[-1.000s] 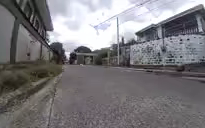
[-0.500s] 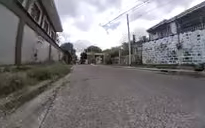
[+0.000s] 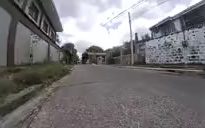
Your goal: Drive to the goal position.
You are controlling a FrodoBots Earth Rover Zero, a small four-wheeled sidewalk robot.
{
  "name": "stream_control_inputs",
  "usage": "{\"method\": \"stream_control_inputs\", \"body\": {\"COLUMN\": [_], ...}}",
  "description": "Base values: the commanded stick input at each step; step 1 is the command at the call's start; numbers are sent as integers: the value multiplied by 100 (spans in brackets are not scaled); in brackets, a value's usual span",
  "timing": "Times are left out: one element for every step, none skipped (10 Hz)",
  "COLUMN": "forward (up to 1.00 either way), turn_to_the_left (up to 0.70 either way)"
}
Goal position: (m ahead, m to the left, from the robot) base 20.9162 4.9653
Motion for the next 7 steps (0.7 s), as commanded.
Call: {"method": "stream_control_inputs", "body": {"forward": [100, 100, 100, 100, 100, 100, 100], "turn_to_the_left": [4, 4, 4, 4, 4, 4, 4]}}
